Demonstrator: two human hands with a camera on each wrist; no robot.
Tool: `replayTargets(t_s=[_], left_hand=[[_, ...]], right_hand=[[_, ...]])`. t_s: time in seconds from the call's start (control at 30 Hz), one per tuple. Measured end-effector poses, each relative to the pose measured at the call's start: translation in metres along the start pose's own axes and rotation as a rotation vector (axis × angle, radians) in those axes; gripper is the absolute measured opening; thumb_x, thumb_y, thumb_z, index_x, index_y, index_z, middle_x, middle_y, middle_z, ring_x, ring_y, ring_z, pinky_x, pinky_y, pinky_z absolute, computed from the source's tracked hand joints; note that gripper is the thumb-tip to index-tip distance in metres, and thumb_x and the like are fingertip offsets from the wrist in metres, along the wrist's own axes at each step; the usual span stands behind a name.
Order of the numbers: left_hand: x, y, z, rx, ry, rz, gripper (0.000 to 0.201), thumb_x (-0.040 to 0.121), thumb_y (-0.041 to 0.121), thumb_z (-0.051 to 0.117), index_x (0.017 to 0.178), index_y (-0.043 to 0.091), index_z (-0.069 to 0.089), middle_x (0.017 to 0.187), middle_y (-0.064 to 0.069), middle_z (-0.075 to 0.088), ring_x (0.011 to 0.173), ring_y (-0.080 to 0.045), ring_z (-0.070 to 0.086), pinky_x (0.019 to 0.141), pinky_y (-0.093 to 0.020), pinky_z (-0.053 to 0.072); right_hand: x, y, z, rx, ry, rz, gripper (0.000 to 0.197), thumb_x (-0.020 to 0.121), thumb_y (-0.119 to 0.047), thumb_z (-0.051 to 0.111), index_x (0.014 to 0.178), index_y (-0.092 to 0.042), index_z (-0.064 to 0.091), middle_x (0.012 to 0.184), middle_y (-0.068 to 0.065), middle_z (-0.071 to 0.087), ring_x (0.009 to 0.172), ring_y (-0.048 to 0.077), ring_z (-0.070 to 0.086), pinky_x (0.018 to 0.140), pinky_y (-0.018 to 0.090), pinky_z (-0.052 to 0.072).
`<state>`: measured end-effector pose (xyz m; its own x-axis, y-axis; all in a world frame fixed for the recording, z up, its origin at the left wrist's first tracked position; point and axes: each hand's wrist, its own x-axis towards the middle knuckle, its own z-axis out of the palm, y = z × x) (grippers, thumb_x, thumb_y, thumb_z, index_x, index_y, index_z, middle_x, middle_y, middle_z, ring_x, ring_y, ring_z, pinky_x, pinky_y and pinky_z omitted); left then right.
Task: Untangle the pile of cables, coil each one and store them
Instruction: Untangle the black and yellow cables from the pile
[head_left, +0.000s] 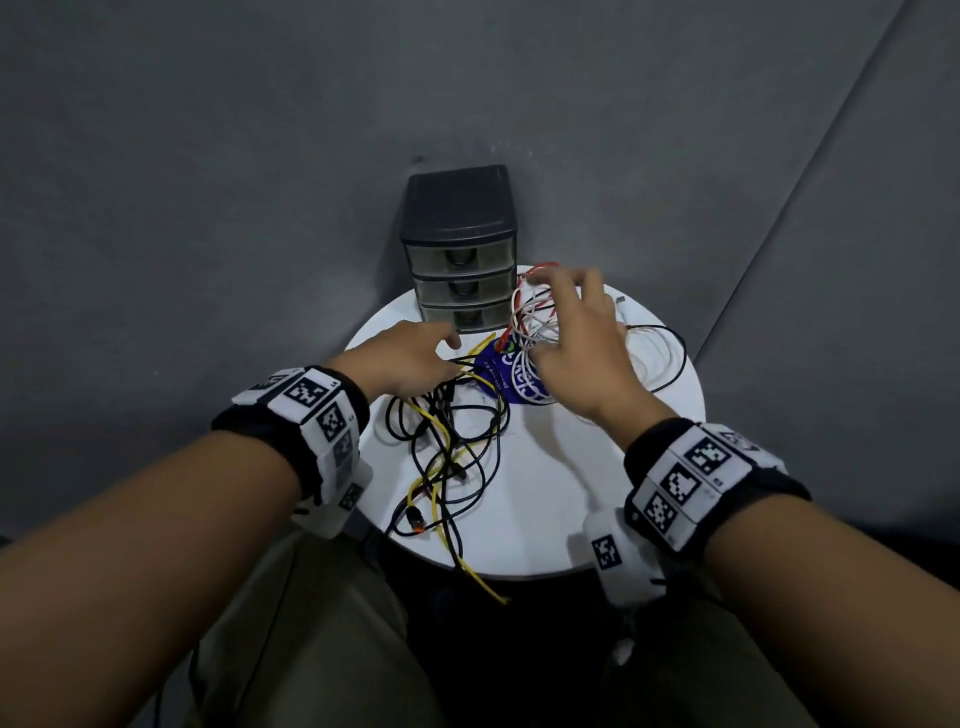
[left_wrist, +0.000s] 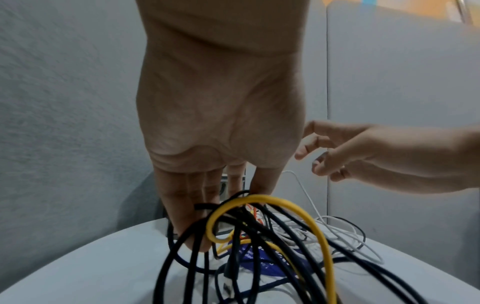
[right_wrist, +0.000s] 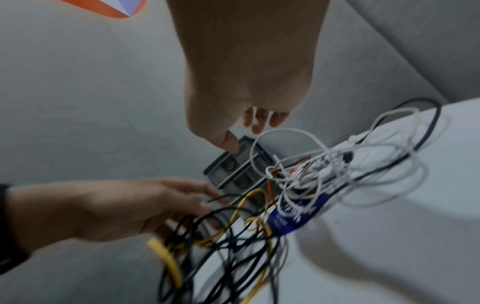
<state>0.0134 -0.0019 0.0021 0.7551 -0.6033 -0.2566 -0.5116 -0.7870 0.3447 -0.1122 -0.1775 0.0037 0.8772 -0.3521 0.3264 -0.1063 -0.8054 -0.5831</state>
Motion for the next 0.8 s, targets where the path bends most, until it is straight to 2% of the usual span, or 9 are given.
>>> replayTargets(t_s=[0.07,0.13,0.2,0.27,0.37,0.47,0.53,0.67,0.8], left_hand=[[-0.002,0.003,0.004,-0.047,0.016,0.012,0.033,0.097,0.039,0.057,0.13,0.033,0.053,0.12,-0.002,0.065,0.099,-0.022,0.064,0.087,-0.036,0.053],[-0.004,0.004,0.007,-0.094,0.026,0.027,0.032,0.099,0.041,0.056,0.13,0.032,0.054,0.118,-0.004,0.066,0.099,-0.022,0.064,0.089,-0.036,0.052],[-0.006,0.004,0.008,-0.143,0.016,0.04,0.033,0.101,0.042,0.053,0.132,0.032,0.054,0.117,-0.005,0.066,0.101,-0.024,0.063,0.09,-0.036,0.05],[-0.008,0.004,0.006,-0.176,-0.003,0.044,0.033,0.102,0.04,0.05,0.134,0.032,0.053,0.116,-0.005,0.065,0.101,-0.026,0.063,0.086,-0.035,0.049],[-0.011,0.0,0.002,-0.177,-0.028,0.055,0.033,0.103,0.034,0.05,0.136,0.032,0.051,0.118,-0.003,0.064,0.101,-0.022,0.059,0.078,-0.032,0.041],[-0.013,-0.002,-0.002,-0.177,-0.056,0.08,0.031,0.102,0.022,0.052,0.131,0.029,0.055,0.116,0.002,0.065,0.091,-0.014,0.059,0.073,-0.026,0.042],[-0.013,-0.002,-0.004,-0.178,-0.077,0.079,0.029,0.099,0.015,0.051,0.125,0.028,0.058,0.112,0.002,0.065,0.08,-0.014,0.062,0.067,-0.024,0.049],[-0.014,-0.003,-0.009,-0.187,-0.172,0.055,0.031,0.098,0.005,0.048,0.119,0.022,0.063,0.106,-0.007,0.067,0.07,-0.021,0.07,0.065,-0.03,0.062],[-0.015,-0.003,-0.019,-0.086,-0.301,0.125,0.034,0.097,0.001,0.05,0.124,0.017,0.063,0.108,-0.006,0.067,0.076,-0.016,0.072,0.072,-0.03,0.06]], right_hand=[[-0.006,-0.003,0.012,0.183,-0.085,0.028,0.03,0.08,-0.006,0.061,0.103,-0.023,0.055,0.103,0.004,0.058,0.091,0.022,0.055,0.084,0.046,0.05],[-0.013,-0.004,0.022,0.294,-0.315,0.124,0.009,0.089,-0.017,0.064,0.083,-0.017,0.057,0.079,0.006,0.061,0.072,0.021,0.054,0.077,0.045,0.051],[-0.022,0.0,0.032,0.195,-0.579,0.18,0.031,0.097,-0.036,0.062,0.075,-0.015,0.056,0.075,0.007,0.059,0.07,0.022,0.053,0.071,0.039,0.047],[-0.031,0.009,0.041,0.053,-0.727,0.199,0.035,0.096,-0.041,0.062,0.073,-0.014,0.057,0.081,0.012,0.063,0.076,0.024,0.055,0.07,0.038,0.044],[-0.036,0.023,0.049,0.047,-0.753,0.212,0.019,0.087,-0.02,0.074,0.075,-0.018,0.059,0.089,0.007,0.07,0.091,0.027,0.066,0.079,0.038,0.053],[-0.034,0.023,0.045,0.05,-0.804,0.207,0.017,0.082,-0.003,0.074,0.096,-0.008,0.065,0.085,-0.004,0.062,0.082,0.015,0.058,0.067,0.026,0.048],[-0.031,0.024,0.044,0.068,-0.805,0.228,0.023,0.081,0.002,0.072,0.103,-0.003,0.065,0.083,-0.004,0.06,0.079,0.016,0.056,0.064,0.025,0.046],[-0.028,0.032,0.046,0.141,-0.8,0.266,0.023,0.082,0.008,0.068,0.097,-0.009,0.065,0.083,-0.003,0.063,0.086,0.02,0.06,0.076,0.03,0.05],[-0.032,0.031,0.046,0.322,-0.755,0.374,0.023,0.089,0.014,0.055,0.09,-0.008,0.063,0.08,0.002,0.064,0.075,0.017,0.059,0.063,0.025,0.049]])
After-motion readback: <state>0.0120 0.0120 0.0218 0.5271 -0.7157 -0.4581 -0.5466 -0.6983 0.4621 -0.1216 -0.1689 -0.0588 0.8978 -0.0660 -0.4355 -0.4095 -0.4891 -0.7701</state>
